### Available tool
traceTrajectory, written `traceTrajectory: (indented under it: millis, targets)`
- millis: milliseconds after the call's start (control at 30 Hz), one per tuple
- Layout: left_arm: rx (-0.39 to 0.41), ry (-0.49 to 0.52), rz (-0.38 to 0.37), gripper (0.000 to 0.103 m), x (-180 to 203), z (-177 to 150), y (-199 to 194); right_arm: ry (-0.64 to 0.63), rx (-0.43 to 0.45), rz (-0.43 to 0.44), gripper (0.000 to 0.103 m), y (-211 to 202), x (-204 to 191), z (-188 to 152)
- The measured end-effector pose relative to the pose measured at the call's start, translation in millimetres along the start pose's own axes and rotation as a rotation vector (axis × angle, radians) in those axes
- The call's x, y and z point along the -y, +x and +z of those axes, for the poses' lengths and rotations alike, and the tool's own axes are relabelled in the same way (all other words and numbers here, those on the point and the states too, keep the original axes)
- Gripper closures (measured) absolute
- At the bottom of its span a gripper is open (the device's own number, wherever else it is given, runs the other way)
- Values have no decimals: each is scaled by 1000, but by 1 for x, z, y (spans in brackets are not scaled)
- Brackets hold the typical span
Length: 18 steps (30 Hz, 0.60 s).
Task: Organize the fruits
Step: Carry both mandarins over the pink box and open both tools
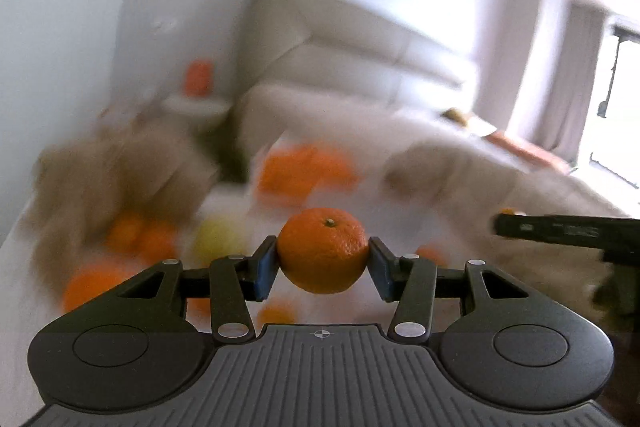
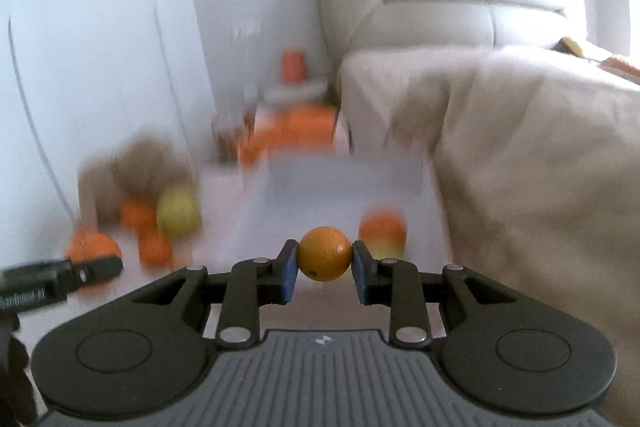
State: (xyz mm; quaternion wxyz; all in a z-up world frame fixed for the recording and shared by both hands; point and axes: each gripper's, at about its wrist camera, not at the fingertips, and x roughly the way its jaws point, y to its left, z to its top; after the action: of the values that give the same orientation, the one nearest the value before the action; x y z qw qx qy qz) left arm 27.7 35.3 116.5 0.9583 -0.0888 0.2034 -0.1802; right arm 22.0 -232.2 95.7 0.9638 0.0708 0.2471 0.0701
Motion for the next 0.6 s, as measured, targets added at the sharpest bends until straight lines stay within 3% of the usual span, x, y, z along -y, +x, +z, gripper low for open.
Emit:
traceTrajectory:
  millis: [67,133,267,467,600]
  targets:
    - [-36,-31,-96,50,12,28,19,24,58,7,75,-4,7,35]
    - [-139,-66,-148,50,23,41,48,31,77,-5,75,0,12,63]
    - [-319,7,-149,50,48,26,102,43,24,-36,75,22,22,94]
    - [-475,141,-97,50,68,-19,138,25,-89,-106,75,58,30,80]
    - [-440,164,-75,51,64,-20,130,20,-158,-109,75,74,31,62]
